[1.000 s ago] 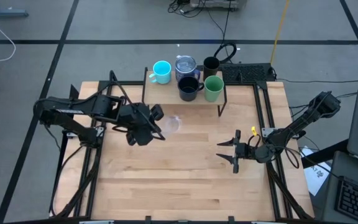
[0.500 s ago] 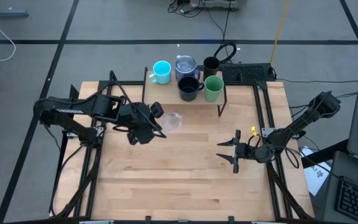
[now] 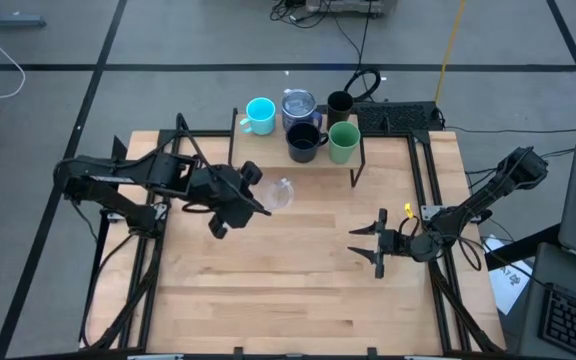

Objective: Stack small to large cups/mugs on shelf
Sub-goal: Put the transparent mug on the shelf aligned with the other light blue mug

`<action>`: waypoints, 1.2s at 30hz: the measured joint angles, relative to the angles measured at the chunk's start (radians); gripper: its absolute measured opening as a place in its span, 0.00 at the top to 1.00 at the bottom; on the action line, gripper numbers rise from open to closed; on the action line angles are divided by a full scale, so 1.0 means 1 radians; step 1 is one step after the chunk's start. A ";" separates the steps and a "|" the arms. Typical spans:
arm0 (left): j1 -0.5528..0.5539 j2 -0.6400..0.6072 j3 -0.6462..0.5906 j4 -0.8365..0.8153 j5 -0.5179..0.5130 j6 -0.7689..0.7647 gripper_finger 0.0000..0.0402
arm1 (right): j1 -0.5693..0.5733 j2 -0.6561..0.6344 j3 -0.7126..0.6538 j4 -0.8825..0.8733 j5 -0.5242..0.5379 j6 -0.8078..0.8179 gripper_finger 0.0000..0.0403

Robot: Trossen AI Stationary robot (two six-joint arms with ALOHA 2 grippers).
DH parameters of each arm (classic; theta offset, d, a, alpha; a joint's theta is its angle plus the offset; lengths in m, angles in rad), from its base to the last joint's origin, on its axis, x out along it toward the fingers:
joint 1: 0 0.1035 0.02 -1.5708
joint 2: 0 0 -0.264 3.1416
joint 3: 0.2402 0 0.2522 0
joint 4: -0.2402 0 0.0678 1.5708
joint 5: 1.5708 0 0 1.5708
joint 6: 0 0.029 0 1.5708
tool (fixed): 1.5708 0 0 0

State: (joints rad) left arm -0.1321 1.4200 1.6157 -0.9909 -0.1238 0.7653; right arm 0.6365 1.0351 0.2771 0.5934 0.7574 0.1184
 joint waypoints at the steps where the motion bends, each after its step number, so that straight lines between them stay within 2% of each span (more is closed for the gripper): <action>1: -0.004 0.000 0.000 0.000 -0.001 -0.024 1.00 | 0.000 0.000 0.000 0.000 0.000 0.000 0.53; 14: -0.028 0.000 0.000 0.066 -0.105 -0.569 1.00 | 0.000 0.000 0.000 0.000 0.000 -0.011 0.53; 20: -0.023 0.000 0.000 0.069 -0.148 -0.683 1.00 | 0.000 0.000 0.000 0.003 0.000 -0.051 0.53; 23: -0.001 0.000 0.000 0.069 -0.147 -0.659 1.00 | 0.000 0.000 0.000 0.011 0.000 -0.053 0.53; 25: 0.022 0.000 0.000 0.066 -0.126 -0.573 1.00 | 0.000 0.000 0.000 0.020 0.000 -0.052 0.53; 28: 0.074 0.000 0.000 0.050 -0.068 -0.426 1.00 | 0.000 0.000 0.000 0.032 0.000 -0.050 0.53; 36: 0.285 0.000 -0.001 0.035 0.104 -0.224 1.00 | -0.002 0.000 0.000 0.054 0.000 -0.052 0.53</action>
State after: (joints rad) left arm 0.1525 1.4198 1.6150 -0.9562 -0.0201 0.5413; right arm 0.6342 1.0348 0.2771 0.6471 0.7578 0.0666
